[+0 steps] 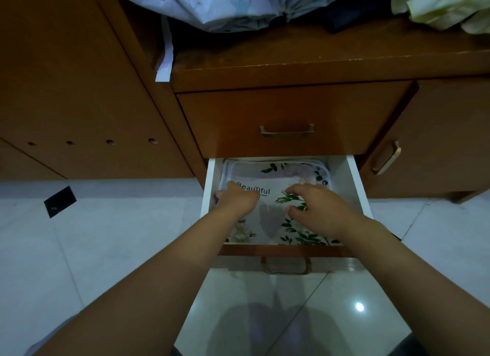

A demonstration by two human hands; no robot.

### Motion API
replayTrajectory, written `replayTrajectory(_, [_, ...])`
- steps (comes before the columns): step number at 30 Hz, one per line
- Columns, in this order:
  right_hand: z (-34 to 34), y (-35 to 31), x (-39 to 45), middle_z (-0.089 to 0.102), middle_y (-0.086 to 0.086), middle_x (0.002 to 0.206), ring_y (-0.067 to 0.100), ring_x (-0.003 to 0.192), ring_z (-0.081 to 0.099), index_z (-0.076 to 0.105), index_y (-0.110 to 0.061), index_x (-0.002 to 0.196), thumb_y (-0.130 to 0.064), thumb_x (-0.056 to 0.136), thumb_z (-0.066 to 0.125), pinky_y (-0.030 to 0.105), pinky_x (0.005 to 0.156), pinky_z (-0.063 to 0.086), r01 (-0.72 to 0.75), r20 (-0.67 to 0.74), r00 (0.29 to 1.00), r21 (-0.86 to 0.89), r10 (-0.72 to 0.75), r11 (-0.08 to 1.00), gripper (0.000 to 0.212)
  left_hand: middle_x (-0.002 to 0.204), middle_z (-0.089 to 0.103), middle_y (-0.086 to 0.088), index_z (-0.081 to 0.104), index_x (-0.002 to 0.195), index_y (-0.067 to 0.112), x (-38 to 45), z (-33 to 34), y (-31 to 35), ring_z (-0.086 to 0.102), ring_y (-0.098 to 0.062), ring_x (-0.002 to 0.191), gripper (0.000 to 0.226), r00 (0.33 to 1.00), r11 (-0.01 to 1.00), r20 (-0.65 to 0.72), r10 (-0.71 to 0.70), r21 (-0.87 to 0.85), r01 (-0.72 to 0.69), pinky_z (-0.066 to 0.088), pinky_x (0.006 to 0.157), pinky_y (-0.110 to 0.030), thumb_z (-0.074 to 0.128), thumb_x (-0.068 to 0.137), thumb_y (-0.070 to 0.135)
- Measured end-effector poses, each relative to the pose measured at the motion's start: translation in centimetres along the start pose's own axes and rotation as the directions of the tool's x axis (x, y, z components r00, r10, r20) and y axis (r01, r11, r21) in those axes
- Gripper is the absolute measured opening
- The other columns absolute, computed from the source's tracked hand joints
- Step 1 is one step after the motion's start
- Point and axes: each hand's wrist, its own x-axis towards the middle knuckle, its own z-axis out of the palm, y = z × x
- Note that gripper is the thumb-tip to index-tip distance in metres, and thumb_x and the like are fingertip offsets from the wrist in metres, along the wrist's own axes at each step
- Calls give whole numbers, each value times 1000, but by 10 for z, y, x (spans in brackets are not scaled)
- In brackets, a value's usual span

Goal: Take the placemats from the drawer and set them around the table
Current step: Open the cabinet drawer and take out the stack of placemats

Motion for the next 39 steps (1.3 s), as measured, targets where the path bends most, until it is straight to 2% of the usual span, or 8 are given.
replayTrajectory(3, [1,2,-2,50,3,143,19,124,51,44,-22,143,-43,95,55,30,98,41,-5,10,1000,0,5,1000,54,138,47,-13,23,149,13,4,-10,5,73,-22,74,70,1000,989,25,4,-150,0,39,42,-16,56,91,33])
replayTrajectory(6, [-1,3,-1,51,3,142,21,125,50,44,-22,143,-42,95,55,32,98,41,-16,7,1000,-18,17,1000,53,137,49,-21,29,145,8,-2,-13,2,71,-25,66,69,995,999,97,13,51,-18,38,34,-18,58,90,37])
replayTrajectory(9, [-2,1,1,49,2,144,20,129,46,44,-22,143,-42,95,54,33,101,40,-15,4,1000,-23,15,1000,53,138,47,-19,25,147,2,-5,-7,-1,62,-23,84,77,996,927,67,59,365,-79,46,45,-26,57,90,43])
replayTrajectory(12, [0,-3,0,50,1,144,20,128,47,44,-23,143,-43,95,54,35,103,42,-5,19,1000,-12,5,1000,53,135,53,-18,14,151,-1,0,-11,-5,61,-32,110,83,997,882,20,70,465,-71,54,87,-40,51,92,44])
replayTrajectory(21, [0,0,2,53,2,140,21,125,50,46,-22,141,-41,94,55,37,100,45,-24,23,999,-25,25,999,51,72,68,-12,43,130,0,-1,-17,1,51,-16,33,45,990,989,133,-56,145,36,40,38,-17,46,97,29])
replayTrajectory(26, [3,-1,4,51,1,142,20,127,48,45,-24,141,-43,95,54,35,100,43,-14,32,999,-26,15,1000,51,88,59,-4,55,109,12,-8,-19,3,59,-22,79,26,990,809,29,139,573,-131,42,61,-27,48,93,30])
replayTrajectory(33, [4,-8,11,48,2,143,21,129,44,43,-23,143,-41,88,65,40,103,42,33,16,999,-46,-32,998,63,135,44,-11,43,137,16,-19,1,-3,51,-31,120,61,964,581,121,238,777,-241,46,85,-38,54,90,52])
replayTrajectory(39, [4,-10,14,46,2,146,22,135,36,41,-22,145,-45,86,66,37,109,36,65,-66,996,-35,-68,997,68,131,49,-8,42,140,18,-38,-17,8,51,-28,118,53,725,389,374,578,655,-648,46,89,-39,49,95,46])
